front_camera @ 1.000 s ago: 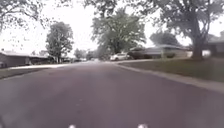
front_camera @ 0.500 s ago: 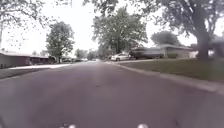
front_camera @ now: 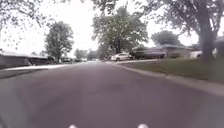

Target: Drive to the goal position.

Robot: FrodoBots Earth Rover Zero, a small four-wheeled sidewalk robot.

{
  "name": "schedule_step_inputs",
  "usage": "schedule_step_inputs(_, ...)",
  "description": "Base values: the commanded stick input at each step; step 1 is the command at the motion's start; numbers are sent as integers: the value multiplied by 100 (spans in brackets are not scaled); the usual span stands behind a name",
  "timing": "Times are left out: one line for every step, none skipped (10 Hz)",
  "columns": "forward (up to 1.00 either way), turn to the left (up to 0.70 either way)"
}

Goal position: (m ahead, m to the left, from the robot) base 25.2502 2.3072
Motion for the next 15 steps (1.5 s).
schedule_step_inputs(100,0)
schedule_step_inputs(100,0)
schedule_step_inputs(100,0)
schedule_step_inputs(100,0)
schedule_step_inputs(100,0)
schedule_step_inputs(100,0)
schedule_step_inputs(100,0)
schedule_step_inputs(100,0)
schedule_step_inputs(100,0)
schedule_step_inputs(100,0)
schedule_step_inputs(100,0)
schedule_step_inputs(100,0)
schedule_step_inputs(100,0)
schedule_step_inputs(100,0)
schedule_step_inputs(100,0)
